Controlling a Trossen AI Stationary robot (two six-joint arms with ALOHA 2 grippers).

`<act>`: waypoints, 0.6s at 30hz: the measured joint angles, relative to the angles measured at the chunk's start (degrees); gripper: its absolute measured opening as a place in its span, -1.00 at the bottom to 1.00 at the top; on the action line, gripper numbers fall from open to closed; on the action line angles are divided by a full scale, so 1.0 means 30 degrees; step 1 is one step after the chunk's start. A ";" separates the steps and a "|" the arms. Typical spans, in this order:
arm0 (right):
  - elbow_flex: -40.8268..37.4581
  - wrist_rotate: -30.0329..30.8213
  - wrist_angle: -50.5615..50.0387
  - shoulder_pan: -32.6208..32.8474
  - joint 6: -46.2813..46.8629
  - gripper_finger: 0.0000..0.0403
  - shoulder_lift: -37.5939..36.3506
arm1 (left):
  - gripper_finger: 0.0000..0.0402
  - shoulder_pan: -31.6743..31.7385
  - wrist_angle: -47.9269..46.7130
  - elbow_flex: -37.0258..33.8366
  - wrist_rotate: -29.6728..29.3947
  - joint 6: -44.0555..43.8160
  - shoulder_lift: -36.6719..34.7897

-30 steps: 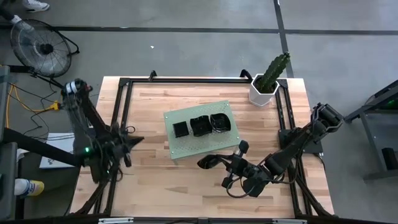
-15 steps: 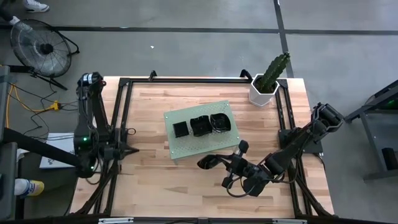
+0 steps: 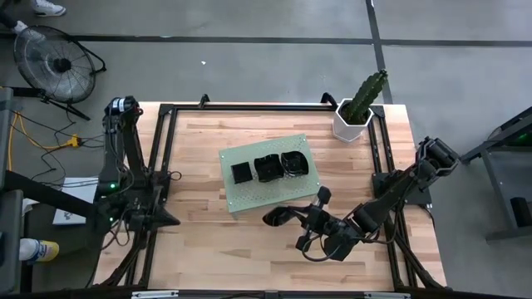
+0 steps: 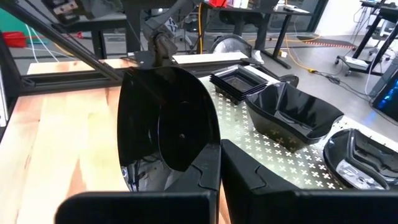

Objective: Pick & Place Mini shaped plates
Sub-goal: Stack the black leaf shaped bowl on top of the black leaf shaped bowl on the shelf

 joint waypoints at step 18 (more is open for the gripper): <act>0.0000 -0.0288 0.0418 0.0049 -0.0441 -1.00 0.0000 | -1.00 1.1276 0.6923 0.0007 1.6255 1.4033 -0.1844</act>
